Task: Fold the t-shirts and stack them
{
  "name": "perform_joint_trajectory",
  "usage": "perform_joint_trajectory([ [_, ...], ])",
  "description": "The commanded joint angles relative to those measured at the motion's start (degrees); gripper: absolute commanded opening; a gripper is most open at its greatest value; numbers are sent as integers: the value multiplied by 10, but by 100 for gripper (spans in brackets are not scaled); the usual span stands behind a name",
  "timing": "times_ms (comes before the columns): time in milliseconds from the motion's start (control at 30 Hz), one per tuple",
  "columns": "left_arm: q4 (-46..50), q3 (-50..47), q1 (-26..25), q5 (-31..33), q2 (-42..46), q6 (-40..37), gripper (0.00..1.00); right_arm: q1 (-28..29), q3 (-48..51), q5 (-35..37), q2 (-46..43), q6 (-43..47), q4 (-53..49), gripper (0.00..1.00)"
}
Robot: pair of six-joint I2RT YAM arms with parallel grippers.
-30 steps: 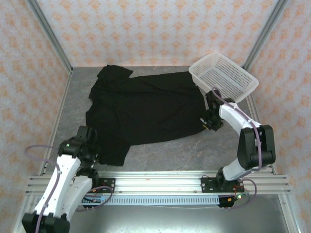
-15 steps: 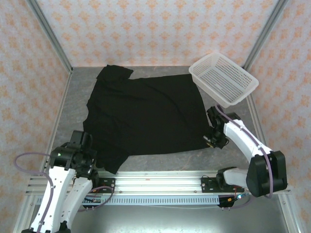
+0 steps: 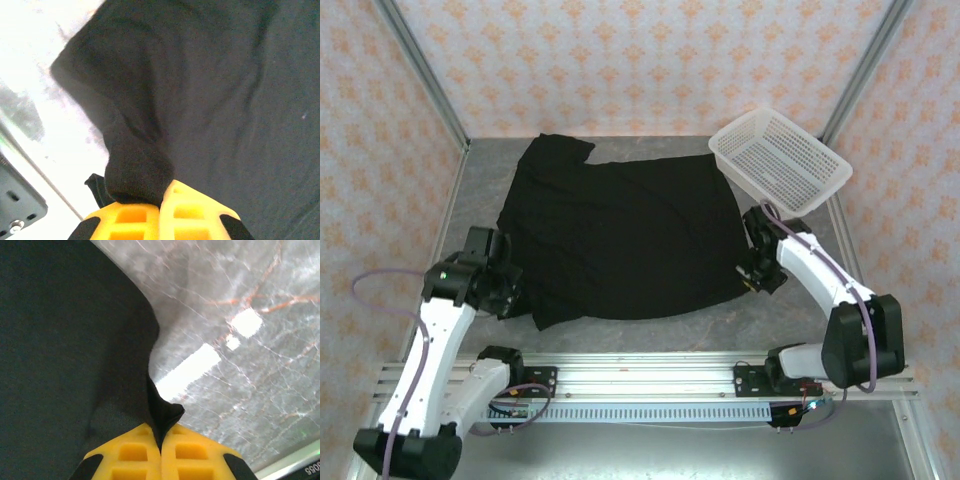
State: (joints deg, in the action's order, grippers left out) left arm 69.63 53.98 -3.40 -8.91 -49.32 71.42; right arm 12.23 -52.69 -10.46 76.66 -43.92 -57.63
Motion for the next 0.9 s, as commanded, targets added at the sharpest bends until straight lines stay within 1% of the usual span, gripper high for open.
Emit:
perform_joint_trajectory([
  [0, -52, 41, -4, 41, -52, -38, 0, 1, -31, 41, 23, -18, -3, 0],
  [267, -78, 138, -2, 80, -175, -87, 0, -4, -103, 60, 89, -20, 1, 0],
  [467, -96, 183, 12, 105, -238, -125, 0, -11, -155, 73, 139, -18, 6, 0],
  [867, -131, 247, 40, 115, -339, -203, 0, -19, -245, 87, 225, -9, 15, 0],
])
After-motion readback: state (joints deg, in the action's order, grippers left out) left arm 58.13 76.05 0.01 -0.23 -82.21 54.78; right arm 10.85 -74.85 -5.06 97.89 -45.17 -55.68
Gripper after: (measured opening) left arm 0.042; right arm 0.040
